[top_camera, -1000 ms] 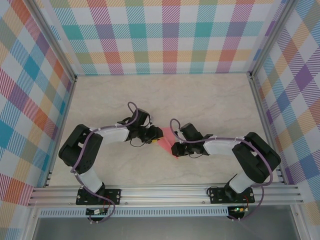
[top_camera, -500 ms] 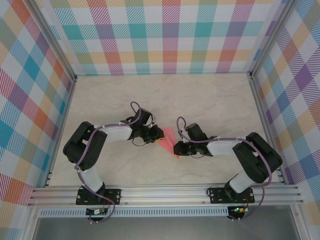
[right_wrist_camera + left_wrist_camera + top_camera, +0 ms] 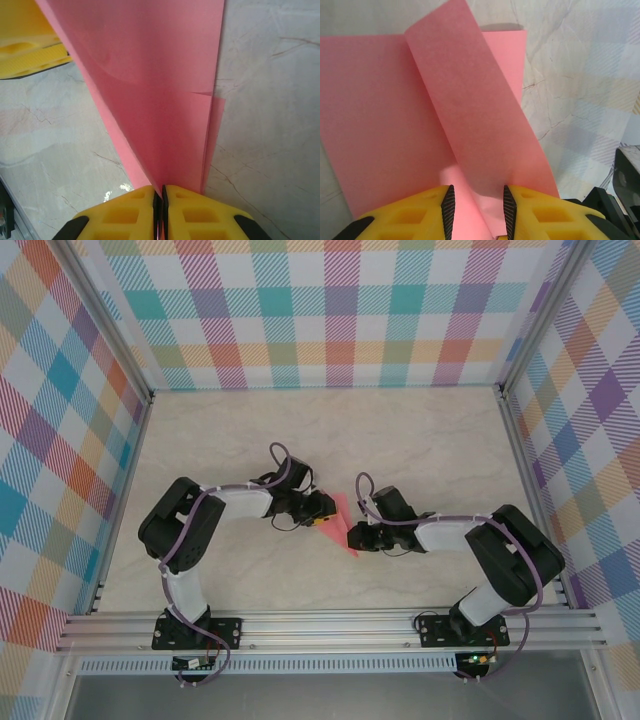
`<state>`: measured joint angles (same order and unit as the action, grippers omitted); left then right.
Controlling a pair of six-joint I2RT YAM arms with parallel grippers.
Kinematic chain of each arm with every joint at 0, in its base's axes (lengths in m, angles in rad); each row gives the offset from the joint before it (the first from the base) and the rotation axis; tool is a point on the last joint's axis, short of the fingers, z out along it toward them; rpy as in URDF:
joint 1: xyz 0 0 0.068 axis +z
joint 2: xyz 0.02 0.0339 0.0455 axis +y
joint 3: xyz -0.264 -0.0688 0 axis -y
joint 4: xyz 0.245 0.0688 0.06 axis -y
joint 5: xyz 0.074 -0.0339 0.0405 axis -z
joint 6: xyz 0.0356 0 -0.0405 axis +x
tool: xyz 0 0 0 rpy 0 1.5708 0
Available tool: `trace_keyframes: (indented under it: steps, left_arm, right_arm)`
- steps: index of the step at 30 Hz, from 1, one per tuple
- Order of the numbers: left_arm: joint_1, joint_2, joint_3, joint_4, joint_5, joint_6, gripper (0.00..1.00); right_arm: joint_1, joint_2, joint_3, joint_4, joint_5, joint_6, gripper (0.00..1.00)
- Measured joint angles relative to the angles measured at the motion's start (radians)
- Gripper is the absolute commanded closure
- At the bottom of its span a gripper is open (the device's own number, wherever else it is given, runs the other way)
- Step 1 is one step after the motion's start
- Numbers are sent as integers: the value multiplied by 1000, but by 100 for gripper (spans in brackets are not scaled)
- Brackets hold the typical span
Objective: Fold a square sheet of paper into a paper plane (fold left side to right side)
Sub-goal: Fourth fold the wing at the center of the table.
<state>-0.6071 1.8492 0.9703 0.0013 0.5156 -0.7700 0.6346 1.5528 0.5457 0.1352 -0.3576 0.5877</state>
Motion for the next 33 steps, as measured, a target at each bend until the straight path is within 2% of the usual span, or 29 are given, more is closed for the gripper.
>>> trace_keyframes:
  steps: [22,33]
  left_arm:
    - [-1,13,9,-13,-13,0,64]
    - [-1,13,11,-17,-13,1,64]
  right_arm:
    - [-13,0,0,7,-36,0,78]
    - [-16,-31,0,-13,-37,0,65]
